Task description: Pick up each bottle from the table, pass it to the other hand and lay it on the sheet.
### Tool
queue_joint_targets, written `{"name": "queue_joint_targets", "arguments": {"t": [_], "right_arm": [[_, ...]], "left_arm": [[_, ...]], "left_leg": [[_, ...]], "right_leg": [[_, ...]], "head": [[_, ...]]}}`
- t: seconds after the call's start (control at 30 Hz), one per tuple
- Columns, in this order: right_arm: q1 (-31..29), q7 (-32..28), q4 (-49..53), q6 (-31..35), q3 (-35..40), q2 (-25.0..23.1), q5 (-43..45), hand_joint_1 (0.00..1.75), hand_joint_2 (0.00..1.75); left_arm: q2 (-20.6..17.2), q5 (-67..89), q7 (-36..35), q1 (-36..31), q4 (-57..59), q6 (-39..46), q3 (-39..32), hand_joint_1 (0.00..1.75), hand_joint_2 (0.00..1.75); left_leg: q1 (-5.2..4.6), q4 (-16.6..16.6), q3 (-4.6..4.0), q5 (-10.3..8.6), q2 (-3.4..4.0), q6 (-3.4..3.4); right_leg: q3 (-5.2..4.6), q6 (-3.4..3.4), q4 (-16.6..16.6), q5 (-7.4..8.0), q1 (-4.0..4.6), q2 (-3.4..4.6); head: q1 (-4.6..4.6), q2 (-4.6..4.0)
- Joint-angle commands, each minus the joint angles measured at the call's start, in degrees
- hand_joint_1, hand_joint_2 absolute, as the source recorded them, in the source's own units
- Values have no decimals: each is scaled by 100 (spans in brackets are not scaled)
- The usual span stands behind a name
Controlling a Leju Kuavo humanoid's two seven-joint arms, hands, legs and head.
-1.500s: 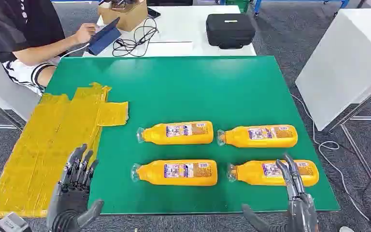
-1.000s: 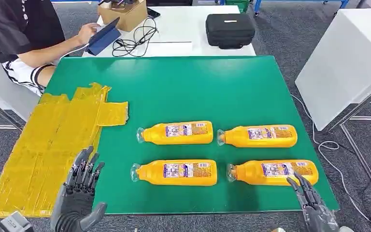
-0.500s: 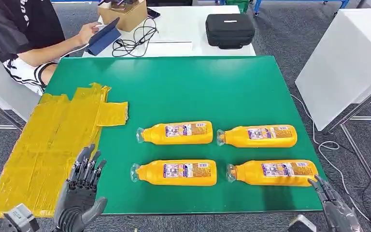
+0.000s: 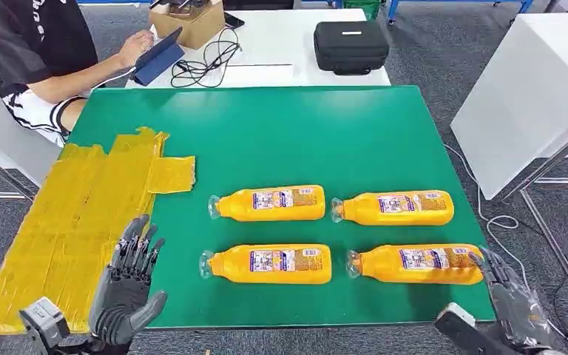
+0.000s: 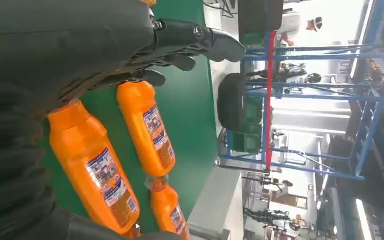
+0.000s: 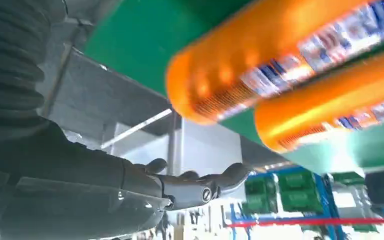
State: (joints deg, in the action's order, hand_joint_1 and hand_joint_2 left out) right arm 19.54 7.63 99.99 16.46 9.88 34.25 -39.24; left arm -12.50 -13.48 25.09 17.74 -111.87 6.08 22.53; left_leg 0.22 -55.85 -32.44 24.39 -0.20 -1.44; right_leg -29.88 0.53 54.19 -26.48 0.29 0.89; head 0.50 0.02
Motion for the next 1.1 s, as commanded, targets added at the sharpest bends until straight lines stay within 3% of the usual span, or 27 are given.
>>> {"name": "queue_joint_targets", "arguments": {"t": [0.03, 0.23, 0.5, 0.67, 1.1], "right_arm": [[-861, -55, -630, -114, 400, -285, -185, 0, 175], [-1271, 1, -519, -377, 554, -600, -544, 0, 175], [-1260, -3, -522, -382, 531, -608, -552, 0, 175], [-1564, -157, -587, -782, 553, -867, -792, 0, 175], [-1514, 10, -898, -1193, 601, -714, -880, 0, 175]], "left_arm": [[-178, -97, 18, -309, 565, -22, 239, 0, 175], [-134, -150, 64, -467, 702, 0, 223, 0, 175], [-120, -149, 65, -467, 684, 5, 224, 0, 175], [-13, -126, 20, -512, 633, 34, 158, 0, 175], [-98, -133, 0, -306, 608, 15, 285, 0, 175]], "left_leg": [[6, 15, 34, 7, -3, 8], [2, 13, 18, -1, 7, 2], [4, 9, 23, 3, -2, 2], [2, 8, 8, -1, 4, 1], [4, 8, 24, 7, -9, 2]], "right_leg": [[40, 7, -23, -5, 6, -13], [21, 4, -13, 1, 2, 3], [32, 8, -14, -5, 4, -10], [14, 4, -9, 1, 2, -1], [37, 9, -15, -9, 4, -17]], "head": [[0, 0], [2, 0], [2, 0], [0, 0], [0, 0]]}}
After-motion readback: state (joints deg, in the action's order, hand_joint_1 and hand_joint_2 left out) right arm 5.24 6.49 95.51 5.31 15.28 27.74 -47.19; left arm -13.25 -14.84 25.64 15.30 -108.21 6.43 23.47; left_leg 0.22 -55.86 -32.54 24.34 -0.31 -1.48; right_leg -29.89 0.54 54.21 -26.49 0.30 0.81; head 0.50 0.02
